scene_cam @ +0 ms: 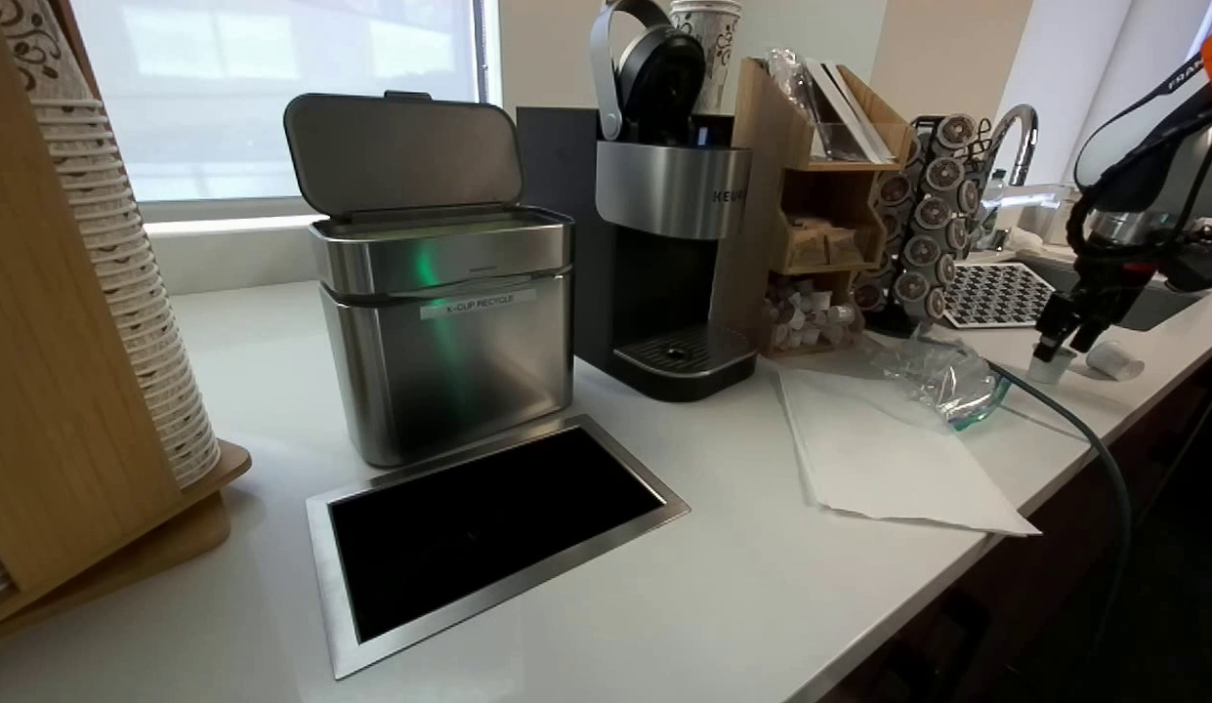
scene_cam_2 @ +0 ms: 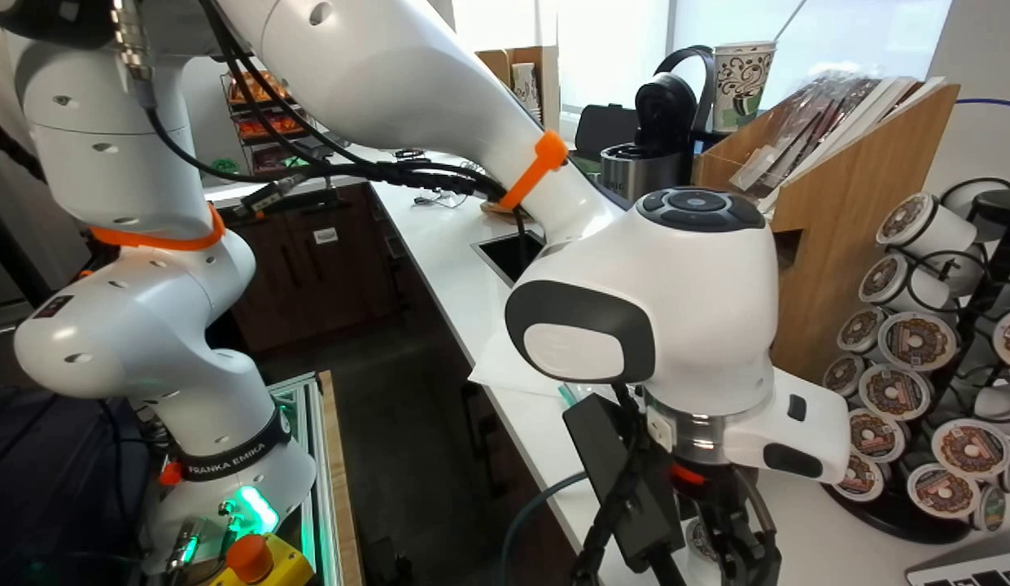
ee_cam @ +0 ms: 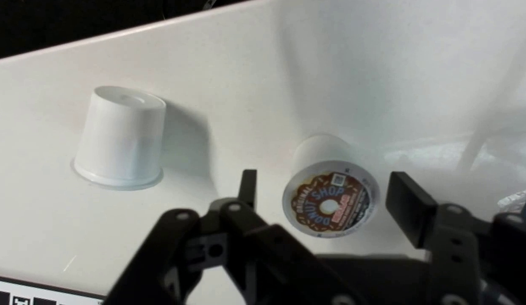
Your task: Turn the rotating rack to the right, then put the coffee pod on the rack
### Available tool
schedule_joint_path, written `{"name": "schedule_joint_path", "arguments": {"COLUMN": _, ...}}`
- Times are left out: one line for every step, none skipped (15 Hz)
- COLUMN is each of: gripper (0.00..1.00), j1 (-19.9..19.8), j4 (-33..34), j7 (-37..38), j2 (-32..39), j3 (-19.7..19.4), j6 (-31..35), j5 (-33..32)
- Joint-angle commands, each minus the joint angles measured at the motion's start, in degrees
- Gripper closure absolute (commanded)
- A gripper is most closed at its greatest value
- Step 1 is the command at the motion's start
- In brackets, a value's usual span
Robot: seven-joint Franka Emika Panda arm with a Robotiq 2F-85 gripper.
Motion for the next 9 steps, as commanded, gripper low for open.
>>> {"name": "schedule_joint_path", "arguments": {"gripper": 0.52, "j1": -1.32, "j4": 0.18, "j7": -2.14, "j2": 0.91, "j3": 1.14, "j6": 1.25, "j5": 1.23}}
{"name": "schedule_joint_path", "arguments": {"gripper": 0.58, "j1": -1.43, "j4": 0.16, "j7": -2.30, "j2": 0.98, "j3": 1.21, "j6": 1.28, "j5": 1.21}}
{"name": "schedule_joint_path", "arguments": {"gripper": 0.68, "j1": -1.46, "j4": 0.18, "j7": -2.40, "j2": 1.03, "j3": 1.24, "j6": 1.26, "j5": 1.15}}
{"name": "schedule_joint_path", "arguments": {"gripper": 0.71, "j1": -1.51, "j4": 0.22, "j7": -2.56, "j2": 0.93, "j3": 1.26, "j6": 1.31, "j5": 1.17}}
{"name": "schedule_joint_path", "arguments": {"gripper": 0.71, "j1": -1.55, "j4": 0.14, "j7": -2.61, "j2": 0.85, "j3": 1.29, "j6": 1.29, "j5": 1.12}}
{"name": "schedule_joint_path", "arguments": {"gripper": 0.71, "j1": -1.60, "j4": 0.01, "j7": -2.64, "j2": 0.68, "j3": 1.26, "j6": 1.26, "j5": 1.11}}
{"name": "schedule_joint_path", "arguments": {"gripper": 0.71, "j1": -1.57, "j4": -0.11, "j7": -2.40, "j2": 0.48, "j3": 1.15, "j6": 1.24, "j5": 0.88}}
{"name": "schedule_joint_path", "arguments": {"gripper": 0.71, "j1": -1.48, "j4": -0.51, "j7": -2.04, "j2": -0.16, "j3": 0.89, "j6": 1.30, "j5": 0.46}}
{"name": "schedule_joint_path", "arguments": {"gripper": 0.71, "j1": -1.38, "j4": -0.94, "j7": -1.73, "j2": -0.96, "j3": 0.65, "j6": 1.41, "j5": 0.06}}
